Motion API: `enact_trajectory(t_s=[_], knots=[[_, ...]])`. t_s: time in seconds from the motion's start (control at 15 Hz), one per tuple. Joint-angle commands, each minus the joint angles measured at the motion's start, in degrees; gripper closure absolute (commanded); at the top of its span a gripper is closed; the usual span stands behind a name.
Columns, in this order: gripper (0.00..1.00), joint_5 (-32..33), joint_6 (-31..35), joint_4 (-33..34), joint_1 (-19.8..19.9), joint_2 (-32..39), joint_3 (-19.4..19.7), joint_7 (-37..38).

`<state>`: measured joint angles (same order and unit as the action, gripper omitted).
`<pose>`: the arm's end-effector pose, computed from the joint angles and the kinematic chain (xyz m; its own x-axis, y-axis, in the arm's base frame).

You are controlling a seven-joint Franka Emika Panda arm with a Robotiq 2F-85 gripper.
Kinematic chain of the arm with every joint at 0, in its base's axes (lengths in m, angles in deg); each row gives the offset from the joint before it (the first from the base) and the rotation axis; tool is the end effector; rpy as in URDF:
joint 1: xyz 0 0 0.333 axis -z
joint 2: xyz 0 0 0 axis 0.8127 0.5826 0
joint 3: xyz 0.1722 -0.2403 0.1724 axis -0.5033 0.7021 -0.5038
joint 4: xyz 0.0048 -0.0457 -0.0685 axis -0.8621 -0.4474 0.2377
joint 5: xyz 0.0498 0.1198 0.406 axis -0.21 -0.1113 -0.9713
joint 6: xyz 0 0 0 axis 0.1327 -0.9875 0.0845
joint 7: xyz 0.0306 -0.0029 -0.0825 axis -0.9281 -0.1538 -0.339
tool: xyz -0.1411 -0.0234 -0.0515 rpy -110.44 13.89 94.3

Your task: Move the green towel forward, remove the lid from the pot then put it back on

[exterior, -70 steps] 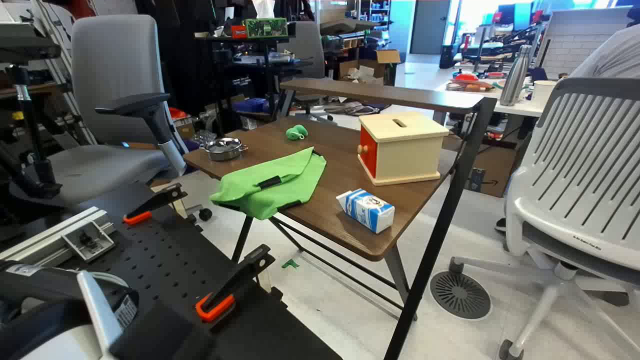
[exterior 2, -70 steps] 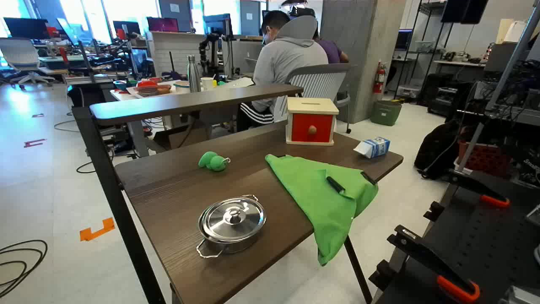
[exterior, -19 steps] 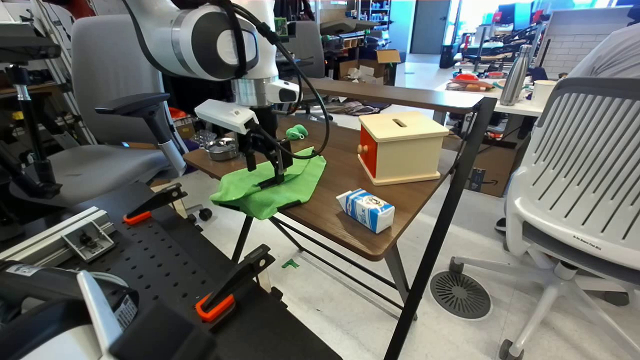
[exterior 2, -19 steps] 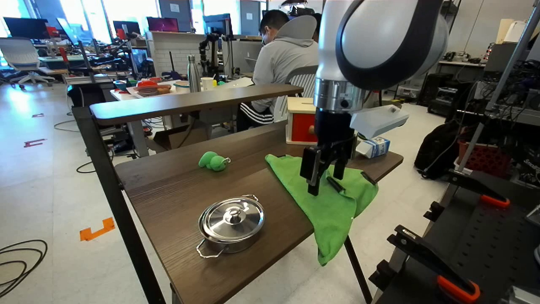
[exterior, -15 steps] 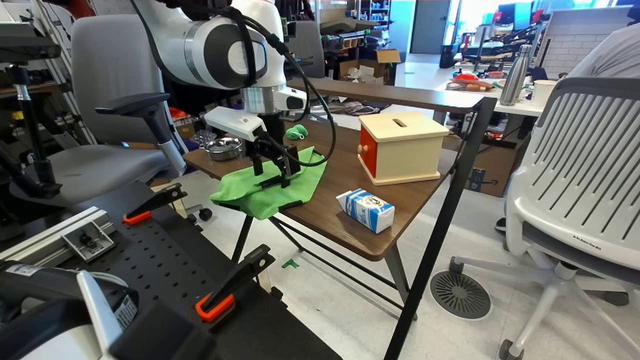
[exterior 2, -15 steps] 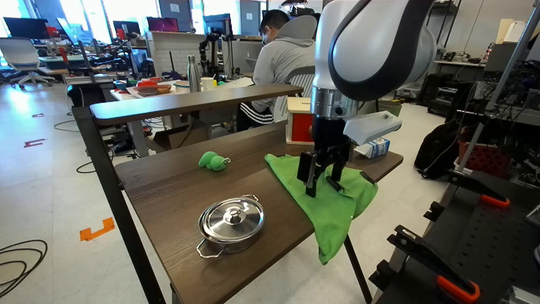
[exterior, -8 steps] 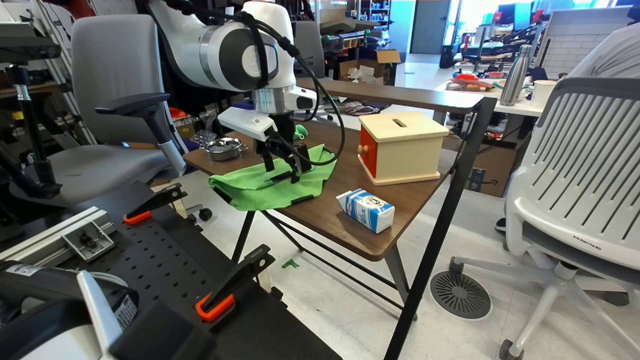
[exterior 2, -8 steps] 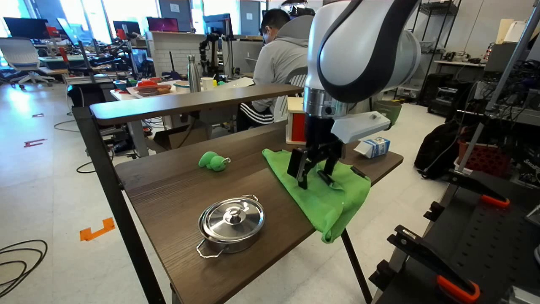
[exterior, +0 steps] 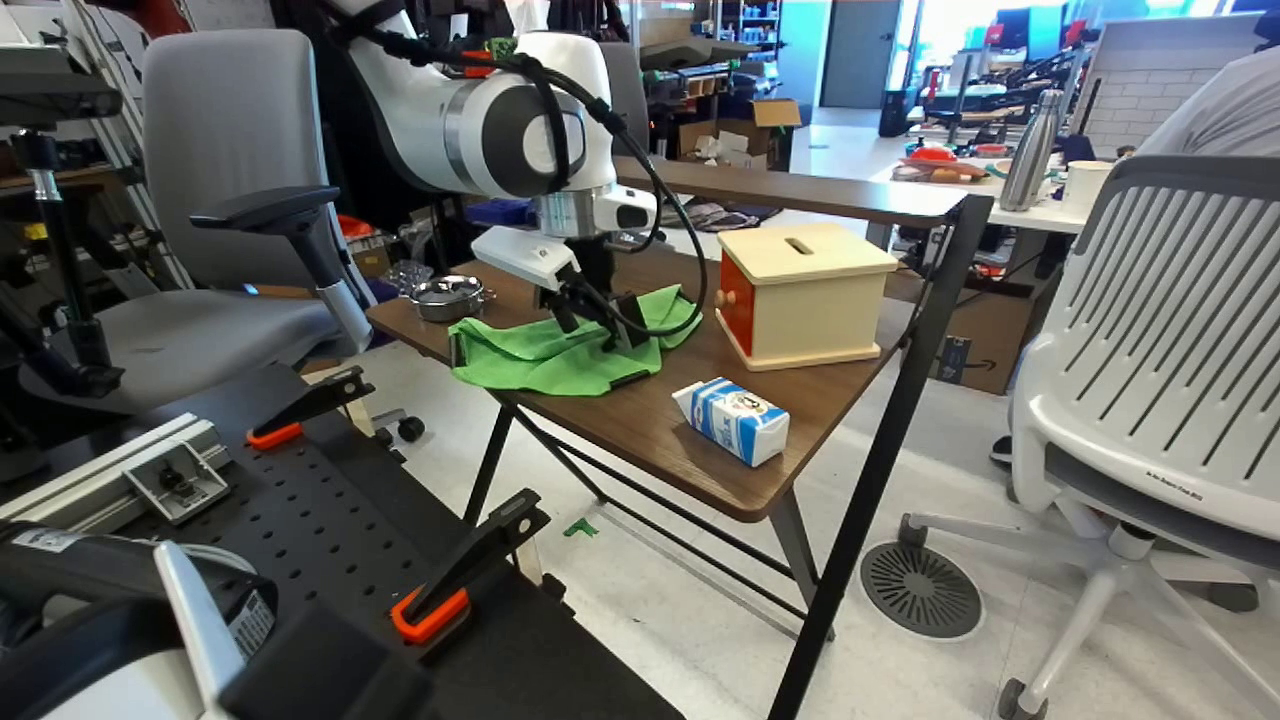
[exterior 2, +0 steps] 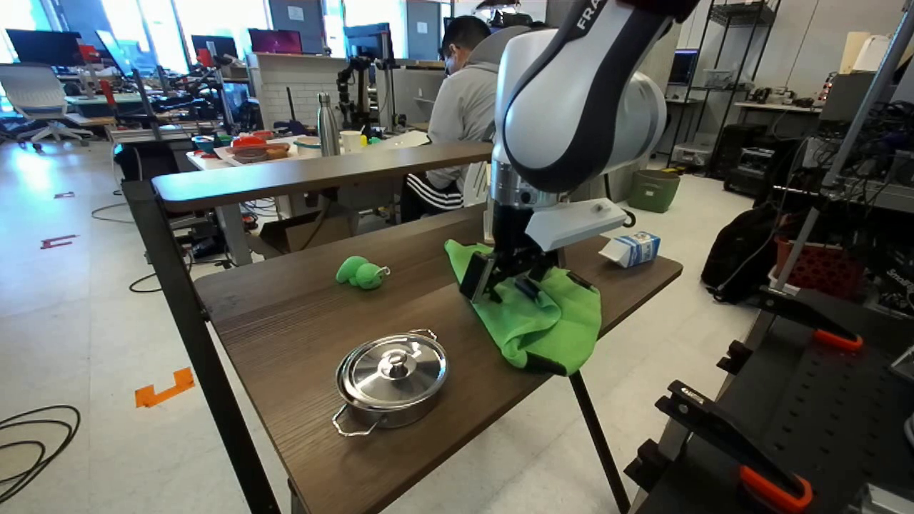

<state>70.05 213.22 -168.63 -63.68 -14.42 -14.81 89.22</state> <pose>0.6364 0.0907 0.0199 0.9998 0.0002 0.0183 0.0000 -0.9999 0.0147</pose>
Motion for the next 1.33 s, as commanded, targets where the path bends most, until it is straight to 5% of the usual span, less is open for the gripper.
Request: enact_trajectory(t_s=[0.0,1.27], knots=[[0.00,0.50,-1.80,7.29,-1.69,5.01,1.31,2.44],[0.00,0.78,-17.69,36.91,-3.19,18.98,2.21,8.20]])
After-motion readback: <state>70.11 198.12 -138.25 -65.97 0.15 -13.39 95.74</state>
